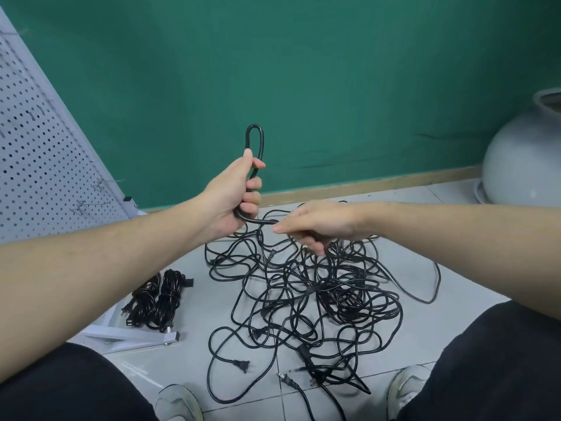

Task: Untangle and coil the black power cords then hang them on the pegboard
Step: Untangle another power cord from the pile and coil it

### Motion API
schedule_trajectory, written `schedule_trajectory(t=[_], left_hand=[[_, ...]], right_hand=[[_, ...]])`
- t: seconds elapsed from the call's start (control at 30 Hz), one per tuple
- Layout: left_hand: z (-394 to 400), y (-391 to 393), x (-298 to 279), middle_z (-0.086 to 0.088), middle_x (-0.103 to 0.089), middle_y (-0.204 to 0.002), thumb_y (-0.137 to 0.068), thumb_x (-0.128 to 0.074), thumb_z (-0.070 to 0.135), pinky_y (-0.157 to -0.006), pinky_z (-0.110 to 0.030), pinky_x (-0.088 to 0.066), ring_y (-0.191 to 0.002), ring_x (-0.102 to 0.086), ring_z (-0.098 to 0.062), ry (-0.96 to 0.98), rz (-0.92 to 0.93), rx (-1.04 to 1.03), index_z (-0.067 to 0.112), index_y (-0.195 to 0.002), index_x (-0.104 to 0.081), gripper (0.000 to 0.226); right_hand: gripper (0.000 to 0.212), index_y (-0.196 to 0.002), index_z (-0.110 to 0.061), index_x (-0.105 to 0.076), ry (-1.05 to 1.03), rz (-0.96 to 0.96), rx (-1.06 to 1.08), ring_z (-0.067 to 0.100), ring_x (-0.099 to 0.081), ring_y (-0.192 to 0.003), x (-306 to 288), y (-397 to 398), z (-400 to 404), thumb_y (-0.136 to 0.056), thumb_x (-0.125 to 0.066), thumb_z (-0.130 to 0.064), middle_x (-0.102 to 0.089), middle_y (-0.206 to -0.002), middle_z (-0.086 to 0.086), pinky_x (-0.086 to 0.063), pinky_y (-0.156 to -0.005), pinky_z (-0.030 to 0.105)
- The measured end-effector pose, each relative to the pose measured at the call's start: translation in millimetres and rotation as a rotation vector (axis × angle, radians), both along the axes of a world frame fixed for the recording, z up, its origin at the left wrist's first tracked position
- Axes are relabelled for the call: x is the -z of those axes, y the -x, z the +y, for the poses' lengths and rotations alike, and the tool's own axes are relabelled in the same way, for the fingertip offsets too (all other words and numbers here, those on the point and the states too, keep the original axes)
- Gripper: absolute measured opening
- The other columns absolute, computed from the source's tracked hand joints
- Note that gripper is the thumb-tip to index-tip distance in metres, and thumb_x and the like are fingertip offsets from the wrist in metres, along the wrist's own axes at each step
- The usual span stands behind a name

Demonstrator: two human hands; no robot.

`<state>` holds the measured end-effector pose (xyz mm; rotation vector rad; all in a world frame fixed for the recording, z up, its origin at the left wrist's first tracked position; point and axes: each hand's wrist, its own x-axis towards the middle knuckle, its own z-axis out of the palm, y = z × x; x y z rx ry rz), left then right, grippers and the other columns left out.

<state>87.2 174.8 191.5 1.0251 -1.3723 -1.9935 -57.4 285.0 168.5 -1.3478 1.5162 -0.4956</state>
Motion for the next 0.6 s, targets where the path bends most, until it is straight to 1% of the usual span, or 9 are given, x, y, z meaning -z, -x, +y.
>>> schedule_trajectory(t=[0.07, 0.13, 0.2, 0.27, 0.33, 0.43, 0.5, 0.57, 0.6], left_hand=[[-6, -6, 5, 0.008, -0.029, -0.060, -0.106, -0.041, 0.053, -0.035, -0.015, -0.014, -0.044, -0.017, -0.004, 0.017, -0.050, 0.056, 0.025, -0.095, -0.051, 0.031], [-10, -11, 12, 0.008, -0.029, -0.060, -0.107, -0.039, 0.052, -0.034, -0.015, -0.013, -0.044, -0.018, -0.004, 0.064, -0.124, 0.113, 0.023, -0.096, -0.050, 0.033], [-13, -15, 18, 0.007, -0.029, -0.062, -0.107, -0.039, 0.052, -0.033, -0.016, -0.014, -0.044, -0.018, -0.005, 0.128, -0.200, 0.159, 0.022, -0.097, -0.052, 0.034], [-13, -17, 20, 0.007, -0.030, -0.063, -0.105, -0.041, 0.056, -0.036, -0.018, -0.016, -0.043, -0.020, -0.006, 0.201, -0.255, 0.188, 0.022, -0.097, -0.055, 0.038], [-8, -17, 21, 0.008, -0.032, -0.061, -0.101, -0.045, 0.062, -0.041, -0.021, -0.017, -0.042, -0.022, -0.008, 0.294, -0.308, 0.215, 0.022, -0.097, -0.059, 0.043], [1, -16, 22, 0.007, -0.037, -0.061, -0.091, -0.062, 0.066, -0.047, -0.021, -0.021, -0.044, -0.026, -0.010, 0.399, -0.355, 0.292, 0.025, -0.094, -0.064, 0.041], [2, -16, 23, 0.001, -0.041, -0.068, -0.081, -0.078, 0.055, -0.046, -0.021, -0.022, -0.048, -0.029, -0.012, 0.441, -0.328, 0.369, 0.025, -0.093, -0.064, 0.036], [2, -16, 24, -0.001, -0.045, -0.072, -0.081, -0.081, 0.041, -0.048, -0.024, -0.024, -0.052, -0.033, -0.014, 0.518, -0.338, 0.416, 0.024, -0.092, -0.064, 0.026], [1, -16, 25, 0.003, -0.048, -0.069, -0.086, -0.079, 0.037, -0.050, -0.027, -0.025, -0.053, -0.034, -0.014, 0.547, -0.357, 0.422, 0.024, -0.091, -0.064, 0.020]], right_hand=[[0.040, -0.065, -0.018, -0.047, 0.004, -0.028, -0.004, 0.016, -0.041, -0.049, -3, 11, 2, -0.101, -0.057, -0.033, -0.047, -0.056, -0.002, -0.040, -0.055, 0.027], [0.035, -0.068, -0.016, -0.050, 0.006, -0.075, -0.006, 0.019, -0.047, -0.053, -4, 20, 5, -0.102, -0.053, -0.022, -0.049, -0.059, 0.001, -0.047, -0.063, 0.031], [0.025, -0.078, -0.013, -0.058, 0.023, -0.140, 0.073, 0.019, -0.050, -0.056, -4, 26, 7, -0.102, -0.054, -0.018, -0.049, -0.061, 0.000, -0.054, -0.070, 0.036], [0.017, -0.094, -0.007, -0.067, 0.125, -0.101, 0.188, 0.016, -0.044, -0.054, -4, 27, 5, -0.101, -0.059, -0.021, -0.046, -0.061, -0.003, -0.053, -0.061, 0.033], [0.022, -0.100, -0.005, -0.070, 0.255, -0.026, 0.270, 0.014, -0.036, -0.050, -4, 24, 2, -0.099, -0.062, -0.026, -0.041, -0.061, -0.002, -0.042, -0.050, 0.027], [0.019, -0.091, -0.015, -0.070, 0.390, 0.074, 0.348, 0.015, -0.039, -0.043, -7, 14, -4, -0.097, -0.064, -0.032, -0.040, -0.067, 0.008, -0.039, -0.045, 0.024], [0.022, -0.085, -0.017, -0.067, 0.406, 0.141, 0.380, 0.017, -0.048, -0.040, -8, 12, -5, -0.095, -0.067, -0.037, -0.047, -0.060, 0.008, -0.042, -0.046, 0.023], [0.036, -0.075, -0.016, -0.058, 0.388, 0.212, 0.434, 0.019, -0.053, -0.039, -11, 13, -6, -0.090, -0.071, -0.046, -0.055, -0.051, 0.006, -0.045, -0.048, 0.024], [0.044, -0.071, -0.017, -0.052, 0.380, 0.263, 0.470, 0.018, -0.055, -0.040, -12, 14, -6, -0.085, -0.073, -0.052, -0.057, -0.048, 0.005, -0.046, -0.052, 0.025]])
